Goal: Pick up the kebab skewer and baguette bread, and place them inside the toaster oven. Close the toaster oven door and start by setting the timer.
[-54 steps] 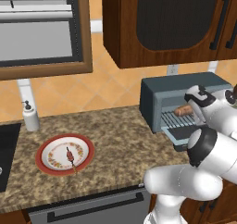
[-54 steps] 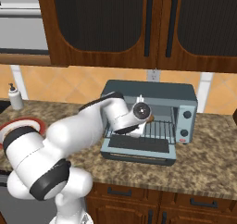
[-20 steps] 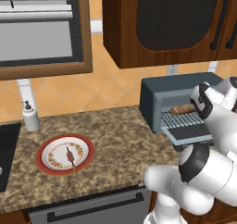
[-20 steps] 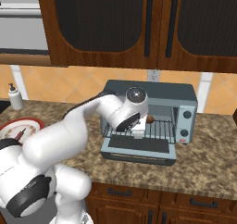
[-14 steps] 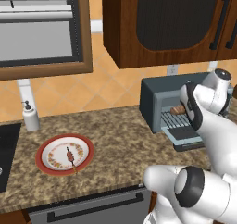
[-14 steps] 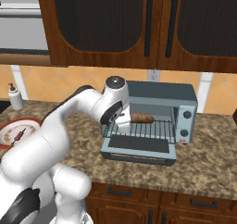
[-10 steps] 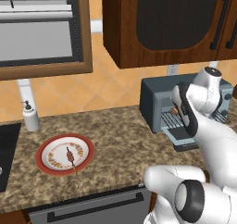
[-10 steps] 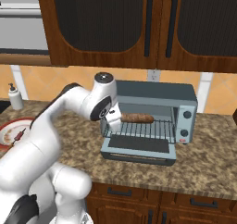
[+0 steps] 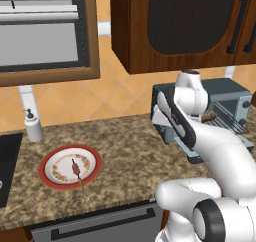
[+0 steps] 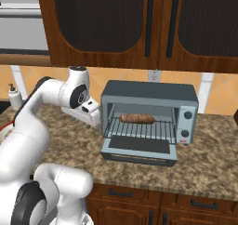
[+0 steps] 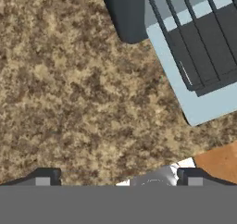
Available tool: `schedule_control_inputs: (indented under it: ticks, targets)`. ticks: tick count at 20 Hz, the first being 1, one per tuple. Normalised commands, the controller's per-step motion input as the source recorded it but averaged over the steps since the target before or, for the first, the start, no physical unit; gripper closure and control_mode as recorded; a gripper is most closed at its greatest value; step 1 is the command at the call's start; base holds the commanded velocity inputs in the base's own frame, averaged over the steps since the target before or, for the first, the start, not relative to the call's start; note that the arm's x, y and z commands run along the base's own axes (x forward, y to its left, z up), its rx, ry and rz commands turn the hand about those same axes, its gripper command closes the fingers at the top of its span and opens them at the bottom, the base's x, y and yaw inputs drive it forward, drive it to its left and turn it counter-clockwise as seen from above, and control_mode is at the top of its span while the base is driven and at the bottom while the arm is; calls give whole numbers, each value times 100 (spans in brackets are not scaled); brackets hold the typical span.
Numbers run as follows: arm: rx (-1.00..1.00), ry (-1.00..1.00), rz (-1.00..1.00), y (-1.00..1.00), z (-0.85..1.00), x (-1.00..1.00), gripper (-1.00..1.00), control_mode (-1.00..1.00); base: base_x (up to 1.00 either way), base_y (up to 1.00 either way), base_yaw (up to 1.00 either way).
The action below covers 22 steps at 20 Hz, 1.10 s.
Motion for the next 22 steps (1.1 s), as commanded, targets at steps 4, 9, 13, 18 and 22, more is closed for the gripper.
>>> schedule_control_inputs:
  ticks: [4, 9, 13, 18, 22]
  targets:
    - [-23, 17, 31, 100, -9, -3, -100, -100, 0, 0, 0]
    - [-23, 9, 26, 100, -18, 8, -100, -100, 0, 0, 0]
    - [-12, 17, 12, 87, -21, 13, -100, -100, 0, 0, 0]
    - [1, 1, 2, 98, -37, 11, -100, -100, 0, 0, 0]
    - [16, 0, 1, 82, -16, 13, -100, -100, 0, 0, 0]
